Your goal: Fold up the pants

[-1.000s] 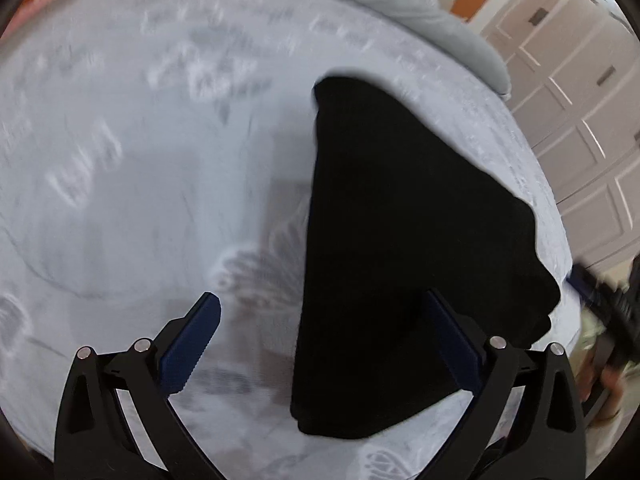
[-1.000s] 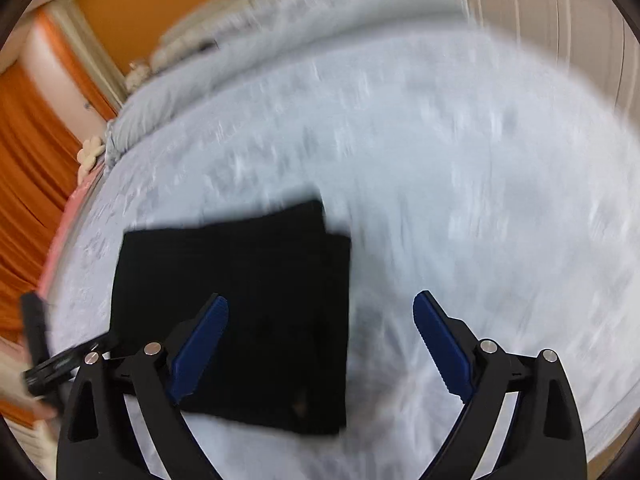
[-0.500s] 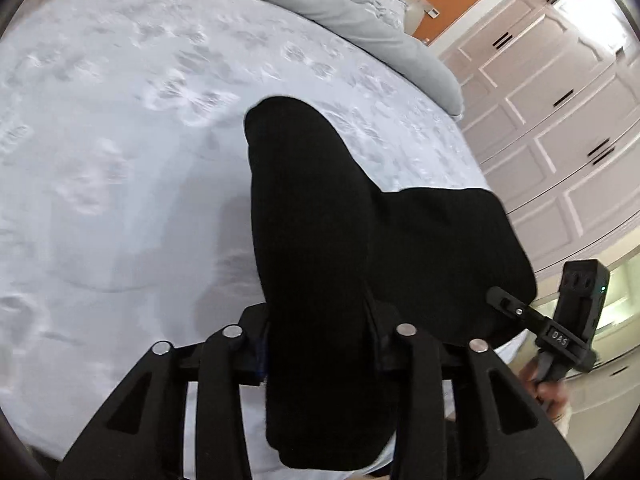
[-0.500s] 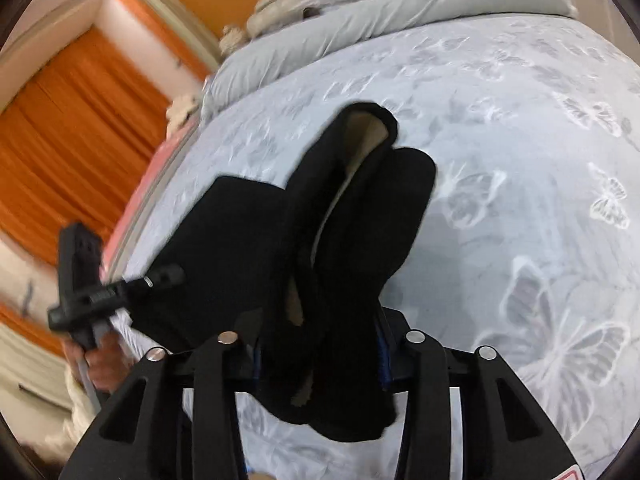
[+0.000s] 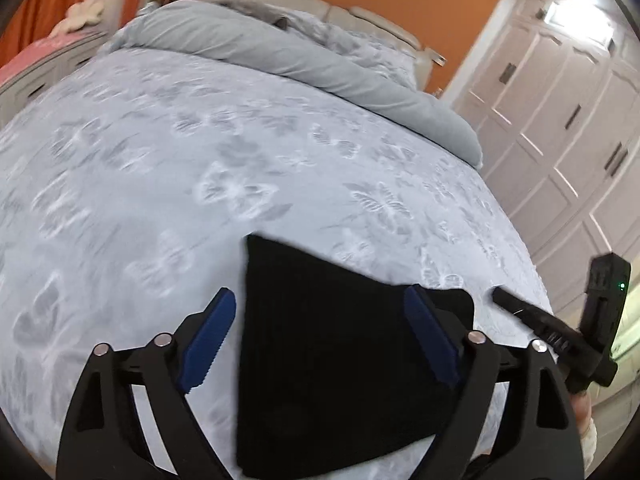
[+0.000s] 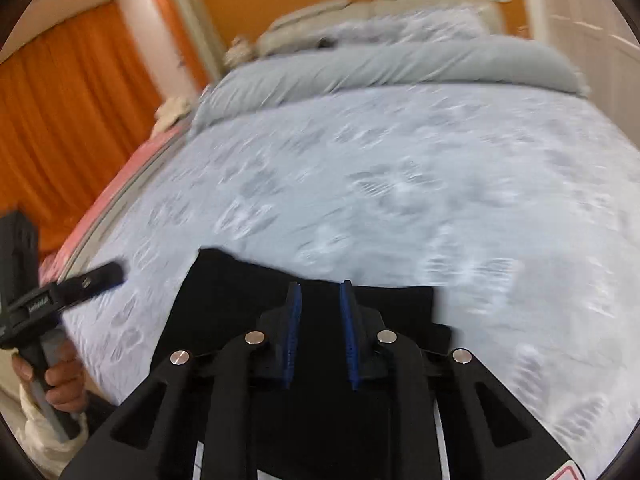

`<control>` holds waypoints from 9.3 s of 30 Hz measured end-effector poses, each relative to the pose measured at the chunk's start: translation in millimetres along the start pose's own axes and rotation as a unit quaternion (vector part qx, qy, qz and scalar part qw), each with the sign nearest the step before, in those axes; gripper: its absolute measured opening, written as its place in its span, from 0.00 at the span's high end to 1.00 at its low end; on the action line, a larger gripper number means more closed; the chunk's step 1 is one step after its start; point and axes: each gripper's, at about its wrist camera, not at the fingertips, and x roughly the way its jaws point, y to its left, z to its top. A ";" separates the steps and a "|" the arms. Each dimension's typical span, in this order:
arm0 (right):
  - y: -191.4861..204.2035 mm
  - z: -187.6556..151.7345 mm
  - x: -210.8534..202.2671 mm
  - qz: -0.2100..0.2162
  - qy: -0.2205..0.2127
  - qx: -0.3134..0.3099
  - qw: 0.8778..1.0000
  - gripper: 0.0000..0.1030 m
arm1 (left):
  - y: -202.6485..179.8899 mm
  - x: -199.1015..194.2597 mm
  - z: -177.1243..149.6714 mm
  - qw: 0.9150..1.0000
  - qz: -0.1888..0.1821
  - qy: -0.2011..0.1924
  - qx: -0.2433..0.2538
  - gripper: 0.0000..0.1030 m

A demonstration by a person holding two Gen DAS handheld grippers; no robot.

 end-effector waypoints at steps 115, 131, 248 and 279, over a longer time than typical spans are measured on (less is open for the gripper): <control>-44.3 -101.4 36.5 0.069 0.115 0.153 0.979 0.58 | 25.0 49.8 -87.0 0.984 -0.005 0.170 -0.048 0.59; 8.7 -16.3 -18.4 0.061 -0.064 0.063 0.994 0.61 | -42.1 -9.9 -14.3 0.997 0.057 -0.015 0.059 0.69; 5.6 2.5 -34.6 -0.172 -0.165 0.008 0.971 0.26 | 16.6 -27.6 -17.3 0.976 0.185 -0.097 0.067 0.05; 34.2 -40.0 -2.2 -0.162 -0.114 0.004 0.980 0.21 | 10.7 -15.6 -54.9 0.974 0.192 -0.067 0.099 0.05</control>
